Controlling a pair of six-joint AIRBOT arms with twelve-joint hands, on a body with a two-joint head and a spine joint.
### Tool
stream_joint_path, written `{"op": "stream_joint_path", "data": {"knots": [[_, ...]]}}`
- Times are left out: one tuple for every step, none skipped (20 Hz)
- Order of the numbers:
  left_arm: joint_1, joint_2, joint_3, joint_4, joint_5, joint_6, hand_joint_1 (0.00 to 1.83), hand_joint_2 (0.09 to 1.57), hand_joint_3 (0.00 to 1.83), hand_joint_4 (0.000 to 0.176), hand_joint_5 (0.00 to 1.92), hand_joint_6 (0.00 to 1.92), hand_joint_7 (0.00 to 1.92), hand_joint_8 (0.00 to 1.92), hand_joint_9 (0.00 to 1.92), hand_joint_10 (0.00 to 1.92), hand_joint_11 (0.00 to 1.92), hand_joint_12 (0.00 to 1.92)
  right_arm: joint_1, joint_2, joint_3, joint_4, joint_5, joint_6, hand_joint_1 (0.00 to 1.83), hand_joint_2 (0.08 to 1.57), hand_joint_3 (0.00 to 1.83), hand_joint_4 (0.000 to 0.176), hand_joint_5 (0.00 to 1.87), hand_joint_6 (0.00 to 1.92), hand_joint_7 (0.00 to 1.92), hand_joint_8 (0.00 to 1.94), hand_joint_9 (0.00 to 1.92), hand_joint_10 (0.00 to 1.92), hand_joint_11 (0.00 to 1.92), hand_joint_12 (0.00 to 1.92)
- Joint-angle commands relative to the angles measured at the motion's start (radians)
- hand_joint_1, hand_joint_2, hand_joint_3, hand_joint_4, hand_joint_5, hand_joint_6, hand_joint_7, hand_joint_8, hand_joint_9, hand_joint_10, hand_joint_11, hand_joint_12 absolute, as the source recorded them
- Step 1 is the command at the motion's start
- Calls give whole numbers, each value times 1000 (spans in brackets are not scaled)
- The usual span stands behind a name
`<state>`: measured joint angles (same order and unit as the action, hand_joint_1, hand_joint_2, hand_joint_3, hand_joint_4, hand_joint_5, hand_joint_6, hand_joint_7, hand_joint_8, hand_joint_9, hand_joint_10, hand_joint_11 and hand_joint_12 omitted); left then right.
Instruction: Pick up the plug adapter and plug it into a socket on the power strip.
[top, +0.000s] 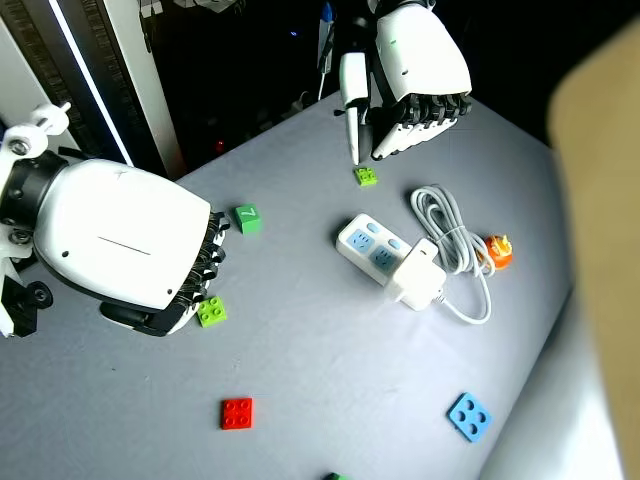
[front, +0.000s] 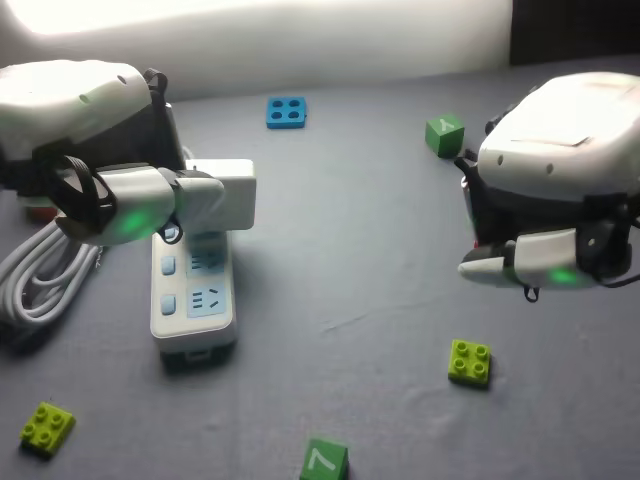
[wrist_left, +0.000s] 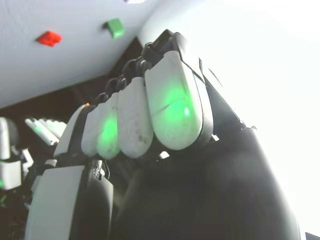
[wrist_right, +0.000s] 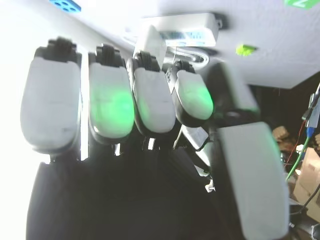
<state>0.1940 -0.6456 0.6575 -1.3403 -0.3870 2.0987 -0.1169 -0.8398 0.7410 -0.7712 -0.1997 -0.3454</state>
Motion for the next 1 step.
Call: {"op": "stream_joint_path", "data": {"knots": [[-13, 5, 0, 32, -33, 2, 1287, 1381, 0, 176, 1437, 1921, 1533, 1921, 1586, 1921, 1601, 1921, 2, 18, -5, -14, 140, -1, 953, 1419, 6, 167, 1426, 1921, 1568, 1941, 1603, 1921, 1621, 1921]]}}
